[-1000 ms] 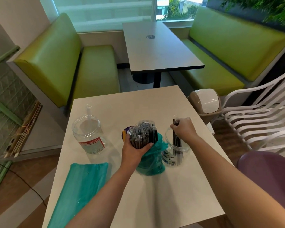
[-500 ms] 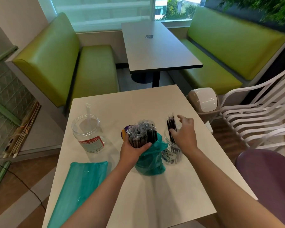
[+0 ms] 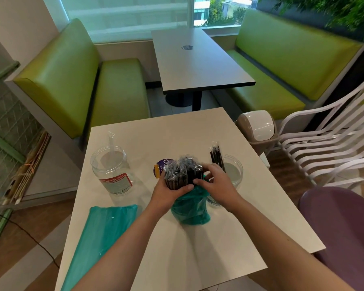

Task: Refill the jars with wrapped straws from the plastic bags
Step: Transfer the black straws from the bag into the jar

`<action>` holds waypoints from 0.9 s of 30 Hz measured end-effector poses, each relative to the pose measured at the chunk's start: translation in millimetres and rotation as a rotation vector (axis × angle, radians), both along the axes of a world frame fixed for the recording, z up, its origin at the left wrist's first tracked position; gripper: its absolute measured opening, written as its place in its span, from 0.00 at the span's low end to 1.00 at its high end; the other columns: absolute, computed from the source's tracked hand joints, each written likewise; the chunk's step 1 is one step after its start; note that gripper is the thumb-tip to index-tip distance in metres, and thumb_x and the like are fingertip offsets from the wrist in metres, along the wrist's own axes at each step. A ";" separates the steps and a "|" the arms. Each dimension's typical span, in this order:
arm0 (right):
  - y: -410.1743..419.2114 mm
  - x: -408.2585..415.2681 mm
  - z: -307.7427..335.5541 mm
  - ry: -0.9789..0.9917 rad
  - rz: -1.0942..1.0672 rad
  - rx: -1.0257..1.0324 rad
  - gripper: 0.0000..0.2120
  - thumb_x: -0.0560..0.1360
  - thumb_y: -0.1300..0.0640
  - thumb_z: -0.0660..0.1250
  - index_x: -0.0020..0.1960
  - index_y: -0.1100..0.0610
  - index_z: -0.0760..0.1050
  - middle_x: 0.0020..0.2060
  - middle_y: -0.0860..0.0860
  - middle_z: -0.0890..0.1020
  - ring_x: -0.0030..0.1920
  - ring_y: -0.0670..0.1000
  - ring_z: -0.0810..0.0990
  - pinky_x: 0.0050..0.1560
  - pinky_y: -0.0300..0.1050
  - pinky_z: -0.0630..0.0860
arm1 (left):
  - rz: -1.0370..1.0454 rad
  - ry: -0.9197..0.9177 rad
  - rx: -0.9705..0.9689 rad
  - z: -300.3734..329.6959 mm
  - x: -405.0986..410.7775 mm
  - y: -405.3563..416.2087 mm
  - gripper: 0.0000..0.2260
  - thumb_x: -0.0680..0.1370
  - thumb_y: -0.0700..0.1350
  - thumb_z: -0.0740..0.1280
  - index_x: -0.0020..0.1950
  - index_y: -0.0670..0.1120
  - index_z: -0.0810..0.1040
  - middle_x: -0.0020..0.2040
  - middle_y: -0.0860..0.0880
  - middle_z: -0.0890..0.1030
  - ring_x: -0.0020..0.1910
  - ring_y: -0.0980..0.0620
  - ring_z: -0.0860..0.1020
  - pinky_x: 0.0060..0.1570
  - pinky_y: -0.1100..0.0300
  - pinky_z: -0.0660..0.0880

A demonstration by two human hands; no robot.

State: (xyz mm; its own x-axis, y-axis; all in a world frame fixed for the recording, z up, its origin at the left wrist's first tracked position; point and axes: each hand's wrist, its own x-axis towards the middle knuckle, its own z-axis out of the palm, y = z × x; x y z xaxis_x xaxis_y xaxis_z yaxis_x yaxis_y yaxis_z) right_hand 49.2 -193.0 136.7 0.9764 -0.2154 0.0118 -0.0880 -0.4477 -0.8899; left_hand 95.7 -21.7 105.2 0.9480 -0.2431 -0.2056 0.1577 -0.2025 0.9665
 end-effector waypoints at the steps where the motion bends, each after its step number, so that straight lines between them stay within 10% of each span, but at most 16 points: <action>1: -0.3 -0.3 -2.1 0.000 -0.015 -0.022 0.19 0.73 0.57 0.73 0.62 0.53 0.76 0.49 0.46 0.74 0.45 0.47 0.77 0.43 0.30 0.73 | -0.003 0.003 -0.004 0.5 -0.5 0.4 0.42 0.57 0.56 0.84 0.67 0.52 0.72 0.59 0.54 0.81 0.60 0.55 0.78 0.63 0.50 0.76; 8: 6.7 -7.3 -2.7 0.016 0.026 -0.004 0.05 0.76 0.60 0.69 0.49 0.52 0.74 0.43 0.47 0.78 0.37 0.36 0.76 0.37 0.30 0.72 | -0.052 -0.034 0.001 2.0 -5.0 -1.8 0.38 0.61 0.42 0.83 0.65 0.54 0.67 0.58 0.56 0.79 0.58 0.59 0.77 0.51 0.70 0.75; 18: 4.5 -11.7 -4.2 0.057 0.025 -0.025 0.06 0.78 0.48 0.63 0.53 0.45 0.75 0.48 0.48 0.79 0.53 0.52 0.77 0.54 0.53 0.78 | 0.104 -0.068 0.067 7.0 -7.9 -5.2 0.35 0.64 0.51 0.82 0.66 0.53 0.70 0.57 0.54 0.79 0.58 0.53 0.77 0.60 0.57 0.74; 27: 5.0 -17.7 27.8 0.013 -0.019 -0.060 0.10 0.82 0.50 0.55 0.59 0.52 0.69 0.49 0.51 0.77 0.50 0.47 0.75 0.52 0.46 0.71 | 0.145 -0.129 0.115 7.8 -9.6 -10.5 0.36 0.64 0.52 0.81 0.68 0.51 0.69 0.57 0.54 0.77 0.56 0.55 0.75 0.55 0.62 0.71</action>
State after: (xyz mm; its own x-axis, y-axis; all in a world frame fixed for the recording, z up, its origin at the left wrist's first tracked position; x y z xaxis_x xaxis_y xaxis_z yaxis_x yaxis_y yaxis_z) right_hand 31.5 -188.1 164.5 0.9723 -0.2332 0.0129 -0.1082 -0.4985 -0.8601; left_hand 86.1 -32.2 113.1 0.9915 -0.0846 -0.0992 0.0700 -0.2968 0.9524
